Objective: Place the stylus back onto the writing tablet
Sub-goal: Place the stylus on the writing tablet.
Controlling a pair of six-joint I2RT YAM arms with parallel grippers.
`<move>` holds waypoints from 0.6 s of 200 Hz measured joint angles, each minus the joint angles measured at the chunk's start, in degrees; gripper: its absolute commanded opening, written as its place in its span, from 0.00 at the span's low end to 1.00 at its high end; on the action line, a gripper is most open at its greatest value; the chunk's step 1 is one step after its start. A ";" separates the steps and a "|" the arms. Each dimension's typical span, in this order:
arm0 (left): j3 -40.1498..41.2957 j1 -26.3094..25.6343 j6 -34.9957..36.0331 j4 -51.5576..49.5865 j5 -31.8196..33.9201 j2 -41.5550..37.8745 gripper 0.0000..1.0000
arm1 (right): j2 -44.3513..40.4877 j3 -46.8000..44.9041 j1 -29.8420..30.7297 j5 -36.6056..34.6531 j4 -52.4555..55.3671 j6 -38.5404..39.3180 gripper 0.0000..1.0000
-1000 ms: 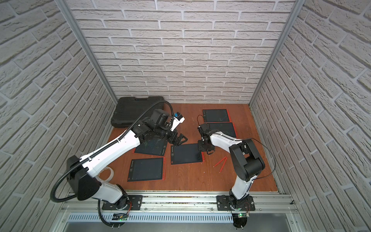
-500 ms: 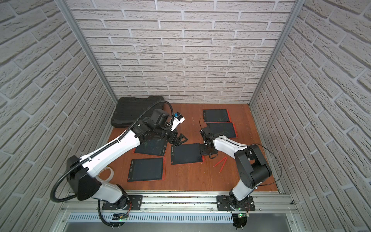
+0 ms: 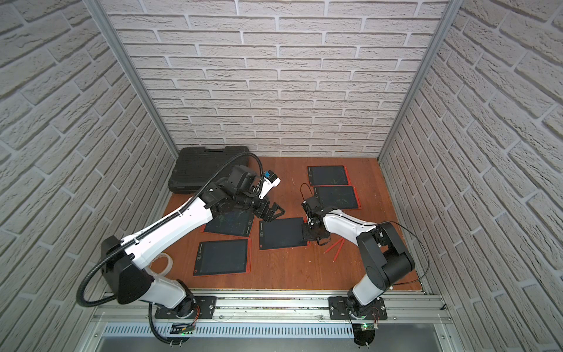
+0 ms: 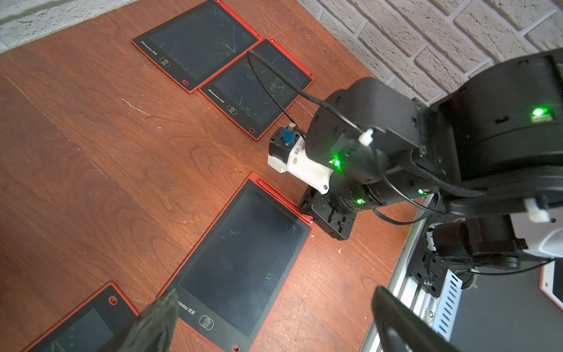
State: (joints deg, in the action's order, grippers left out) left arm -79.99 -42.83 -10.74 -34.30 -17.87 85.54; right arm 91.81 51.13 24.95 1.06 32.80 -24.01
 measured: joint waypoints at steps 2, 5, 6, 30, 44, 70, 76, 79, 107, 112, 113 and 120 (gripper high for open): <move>0.00 0.00 0.00 0.00 0.00 0.00 0.98 | 0.00 0.00 0.02 -0.02 0.00 0.00 0.10; 0.00 0.00 0.00 0.00 -0.02 0.00 0.98 | 0.00 0.00 0.02 -0.07 0.00 0.00 0.10; 0.00 0.00 0.00 0.00 -0.02 0.02 0.98 | 0.00 0.00 0.04 -0.13 0.02 -0.02 0.10; 0.00 0.00 0.00 0.00 -0.02 0.02 0.98 | 0.00 0.00 0.17 -1.27 0.15 -0.57 0.09; 0.00 0.00 0.00 0.00 -0.02 0.02 0.98 | 0.00 0.00 0.17 -1.22 0.26 -0.59 0.08; 0.00 0.00 0.00 0.00 -0.02 0.02 0.98 | -0.48 -0.07 0.50 -1.18 0.39 -0.57 0.08; 0.00 0.00 0.00 0.00 -0.02 0.02 0.98 | -0.85 -0.17 0.61 -1.18 0.42 -0.57 0.08; 0.00 0.00 0.00 0.00 -0.02 0.02 0.98 | -1.03 -0.24 0.68 -1.16 0.42 -0.57 0.08; 0.00 0.00 0.00 0.00 -0.13 0.02 0.98 | -3.04 -0.70 1.05 -1.11 0.55 -0.57 0.08; 0.00 0.00 0.00 0.00 -0.17 0.02 0.98 | -3.30 -0.74 1.11 -1.11 0.63 -0.57 0.08; 0.00 0.00 0.00 0.00 -0.17 0.02 0.98 | -3.34 -0.74 1.11 -1.11 0.66 -0.57 0.08; 0.00 0.00 0.00 0.00 -0.20 0.02 0.98 | -3.63 -0.74 1.20 -1.05 0.72 -0.57 0.08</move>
State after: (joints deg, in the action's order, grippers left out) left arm -79.99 -42.83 -10.74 -34.30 -18.06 85.56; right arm 88.18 50.39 26.15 0.01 33.52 -24.58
